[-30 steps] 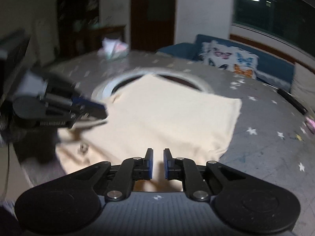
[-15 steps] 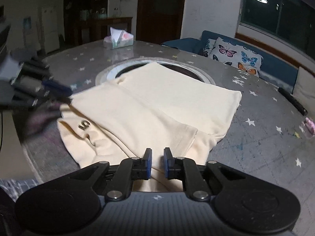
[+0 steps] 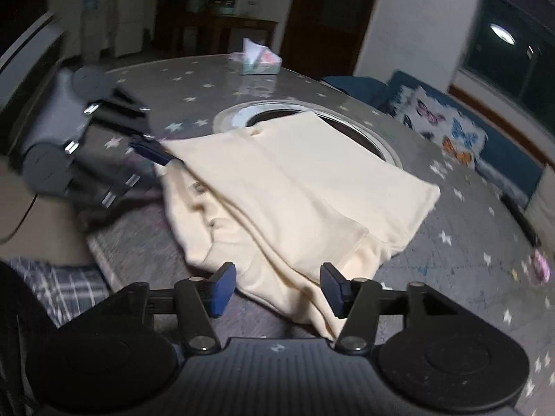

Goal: Fold clothes
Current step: 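Grasp the sweatshirt hem with the left gripper while the right gripper grasps the hem, then lift the hem with both grippers and fold it toward the collar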

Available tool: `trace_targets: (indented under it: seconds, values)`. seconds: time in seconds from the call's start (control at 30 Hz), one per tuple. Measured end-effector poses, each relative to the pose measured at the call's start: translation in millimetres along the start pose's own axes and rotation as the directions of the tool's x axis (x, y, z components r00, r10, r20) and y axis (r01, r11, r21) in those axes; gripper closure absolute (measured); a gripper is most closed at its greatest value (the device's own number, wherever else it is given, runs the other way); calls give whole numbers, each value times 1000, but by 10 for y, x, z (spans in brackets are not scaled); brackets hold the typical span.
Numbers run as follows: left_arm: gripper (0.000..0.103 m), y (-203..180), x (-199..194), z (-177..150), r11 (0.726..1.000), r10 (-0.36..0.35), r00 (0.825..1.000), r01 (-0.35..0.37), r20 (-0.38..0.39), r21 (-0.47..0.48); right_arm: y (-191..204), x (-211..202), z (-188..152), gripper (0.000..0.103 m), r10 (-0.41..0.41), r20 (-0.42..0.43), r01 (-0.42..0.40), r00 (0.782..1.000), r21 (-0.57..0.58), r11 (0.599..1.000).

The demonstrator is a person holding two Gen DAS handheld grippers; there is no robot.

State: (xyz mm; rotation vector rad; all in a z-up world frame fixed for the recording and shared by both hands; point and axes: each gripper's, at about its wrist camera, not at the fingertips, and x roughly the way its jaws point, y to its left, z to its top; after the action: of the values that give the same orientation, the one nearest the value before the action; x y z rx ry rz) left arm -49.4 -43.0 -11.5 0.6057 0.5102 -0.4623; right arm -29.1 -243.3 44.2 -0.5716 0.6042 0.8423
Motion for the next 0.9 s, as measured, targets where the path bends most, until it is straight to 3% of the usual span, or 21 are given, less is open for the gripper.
trace_targets:
  seconds: [0.13,0.27,0.33,0.4,0.47,0.67,0.73,0.9]
  values:
    - [93,305,34,187,991,-35,999,38,23,-130,100,81,-13,41,2,12,-1,1000,-97,995]
    - [94,507,192,303,981,-36,999,39,18,-191,160,242,-6,43,1,48,7,999,-167,986]
    - [94,577,283,333,977,-42,999,43,11,-210,133,329,4,49,-13,44,20,999,-166,986]
    - [94,618,335,314,975,-46,999,45,0,-219,38,392,28,71,5,33,-1,999,-116,993]
    - [91,648,372,275,973,-51,999,46,-13,-225,-114,418,66,83,39,17,-38,999,-30,999]
    - [84,562,156,86,981,-36,999,32,-18,-191,-452,394,169,92,109,20,-111,994,149,983]
    - [70,503,89,29,986,-23,999,19,-22,-165,-487,382,198,92,108,27,-111,994,169,979]
    - [70,331,59,-105,998,36,998,-38,-46,-58,-510,366,260,93,98,34,-102,995,191,976]
